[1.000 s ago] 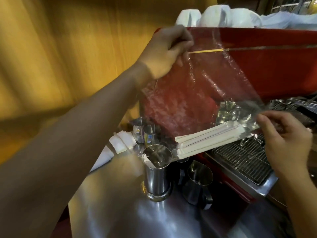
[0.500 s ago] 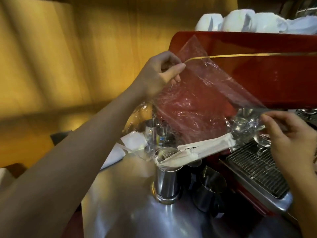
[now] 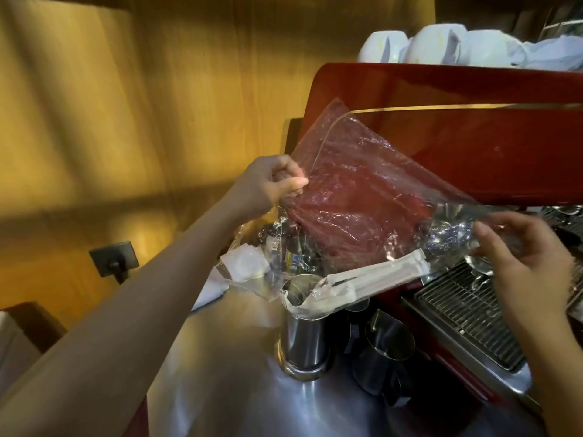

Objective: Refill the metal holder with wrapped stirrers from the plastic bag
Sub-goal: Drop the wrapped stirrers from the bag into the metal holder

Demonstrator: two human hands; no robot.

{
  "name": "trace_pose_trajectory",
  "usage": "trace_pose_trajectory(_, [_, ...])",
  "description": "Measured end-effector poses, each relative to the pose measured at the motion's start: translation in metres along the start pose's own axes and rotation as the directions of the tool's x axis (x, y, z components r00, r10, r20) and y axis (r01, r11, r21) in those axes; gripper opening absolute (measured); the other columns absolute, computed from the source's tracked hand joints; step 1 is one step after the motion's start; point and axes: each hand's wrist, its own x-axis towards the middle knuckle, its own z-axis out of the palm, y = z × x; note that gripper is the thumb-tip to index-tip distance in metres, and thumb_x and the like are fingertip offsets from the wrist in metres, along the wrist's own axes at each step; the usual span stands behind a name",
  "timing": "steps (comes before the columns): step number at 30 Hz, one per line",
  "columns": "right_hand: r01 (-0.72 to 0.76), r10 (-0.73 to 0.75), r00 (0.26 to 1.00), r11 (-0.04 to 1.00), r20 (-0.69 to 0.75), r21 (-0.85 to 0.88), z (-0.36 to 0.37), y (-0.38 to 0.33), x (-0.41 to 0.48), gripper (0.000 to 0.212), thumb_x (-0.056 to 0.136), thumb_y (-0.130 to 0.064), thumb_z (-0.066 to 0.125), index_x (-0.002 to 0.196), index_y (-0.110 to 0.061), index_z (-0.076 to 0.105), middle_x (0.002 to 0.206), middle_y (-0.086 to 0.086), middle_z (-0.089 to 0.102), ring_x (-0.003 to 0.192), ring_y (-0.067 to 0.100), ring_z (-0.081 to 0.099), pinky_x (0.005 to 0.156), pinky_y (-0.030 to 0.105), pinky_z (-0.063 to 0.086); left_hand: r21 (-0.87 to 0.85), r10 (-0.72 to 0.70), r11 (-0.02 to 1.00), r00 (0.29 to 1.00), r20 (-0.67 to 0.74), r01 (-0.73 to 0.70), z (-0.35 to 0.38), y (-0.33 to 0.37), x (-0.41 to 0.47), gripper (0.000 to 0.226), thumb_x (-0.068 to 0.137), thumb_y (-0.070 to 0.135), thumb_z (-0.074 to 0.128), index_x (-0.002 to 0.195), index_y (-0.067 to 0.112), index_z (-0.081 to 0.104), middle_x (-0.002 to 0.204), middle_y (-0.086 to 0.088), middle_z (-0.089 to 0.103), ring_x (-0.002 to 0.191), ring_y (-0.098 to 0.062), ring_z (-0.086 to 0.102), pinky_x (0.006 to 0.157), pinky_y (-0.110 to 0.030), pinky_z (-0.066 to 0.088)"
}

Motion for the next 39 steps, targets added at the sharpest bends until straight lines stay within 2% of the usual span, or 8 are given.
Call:
trace_pose_trajectory(4, [-0.147,0.142,0.989,0.964,0.041,0.221,0.003,0.006,-0.012,0.028,0.071,-0.040,0.068,0.094,-0.046,0.054,0.098,-0.009,0.064,0.085,0.003,0.067,0.069,0.017,0.056,0.008,-0.020,1.000,1.000,-0.017,0.021,0.001,-0.011,-0.004,0.007,0.084,0.017,0.065,0.079,0.019,0.061,0.077,0.007,0.064,0.068,-0.005,0.061,0.072,-0.029,0.052])
trace_pose_trajectory(7, [-0.223,0.197,0.971,0.953,0.137,0.203,0.005,0.013,-0.018,0.019,0.071,-0.041,0.066,0.089,-0.039,0.062,0.095,-0.006,0.068,0.091,0.014,0.066,0.077,0.027,0.053,-0.014,-0.052,0.999,0.998,-0.025,0.051,0.001,-0.016,-0.005,0.013,0.082,0.017,0.068,0.092,0.016,0.060,0.085,0.001,0.065,0.079,-0.016,0.063,0.081,-0.038,0.052])
trace_pose_trajectory(11, [-0.250,0.227,0.966,0.942,0.123,0.225,0.010,0.013,-0.015,0.006,0.077,-0.033,0.064,0.074,-0.035,0.068,0.078,-0.015,0.071,0.080,0.010,0.065,0.074,0.023,0.056,-0.001,-0.126,0.992,0.992,-0.019,0.126,-0.001,-0.022,-0.006,0.022,0.079,0.020,0.070,0.097,0.019,0.057,0.096,0.002,0.061,0.087,-0.015,0.061,0.082,-0.034,0.051])
trace_pose_trajectory(14, [-0.263,0.247,0.965,0.931,0.094,0.252,0.012,0.014,-0.007,0.020,0.084,-0.018,0.062,0.071,-0.030,0.068,0.071,-0.016,0.070,0.070,0.003,0.063,0.066,0.016,0.054,0.077,-0.165,0.984,0.986,0.034,0.162,-0.002,-0.030,-0.010,0.018,0.081,0.020,0.068,0.096,0.015,0.060,0.092,0.007,0.060,0.082,-0.003,0.059,0.072,-0.020,0.049])
trace_pose_trajectory(18, [-0.239,0.215,0.970,0.937,0.116,0.256,0.018,0.008,0.002,0.017,0.084,-0.017,0.062,0.073,-0.029,0.065,0.067,-0.018,0.069,0.062,-0.002,0.062,0.059,0.010,0.051,0.071,-0.157,0.985,0.987,-0.044,0.160,-0.007,-0.041,-0.021,0.009,0.084,0.014,0.064,0.087,0.006,0.062,0.076,0.004,0.064,0.056,0.010,0.056,0.056,-0.003,0.045])
trace_pose_trajectory(25, [-0.161,0.128,0.981,0.957,0.145,0.242,0.033,-0.008,0.020,0.014,0.086,-0.014,0.061,0.076,-0.024,0.062,0.064,-0.017,0.069,0.064,0.000,0.062,0.062,0.012,0.050,-0.056,-0.155,0.987,0.980,-0.121,0.149,-0.021,-0.047,-0.035,0.014,0.085,0.008,0.062,0.077,0.019,0.062,0.071,-0.001,0.068,0.065,-0.014,0.065,0.069,-0.028,0.054])
trace_pose_trajectory(31, [-0.022,-0.006,0.990,0.980,0.144,0.196,0.052,-0.026,0.025,0.003,0.089,-0.011,0.056,0.088,-0.012,0.059,0.073,-0.009,0.061,0.062,-0.010,0.060,0.058,0.006,0.047,-0.146,-0.158,0.981,0.960,-0.233,0.126,-0.027,-0.049,-0.048,0.017,0.086,0.004,0.059,0.076,0.017,0.062,0.066,0.002,0.065,0.060,-0.011,0.062,0.061,-0.024,0.055])
trace_pose_trajectory(39, [-0.221,0.125,0.905,0.955,0.407,0.198,0.067,-0.009,0.020,0.005,0.083,-0.015,0.064,0.084,-0.020,0.062,0.079,0.005,0.065,0.078,0.022,0.064,0.071,0.035,0.056,-0.170,-0.189,0.974,0.945,-0.269,0.147,-0.037,-0.055,-0.060,0.018,0.085,0.006,0.061,0.079,0.023,0.061,0.062,0.009,0.068,0.059,-0.004,0.061,0.058,-0.018,0.053])
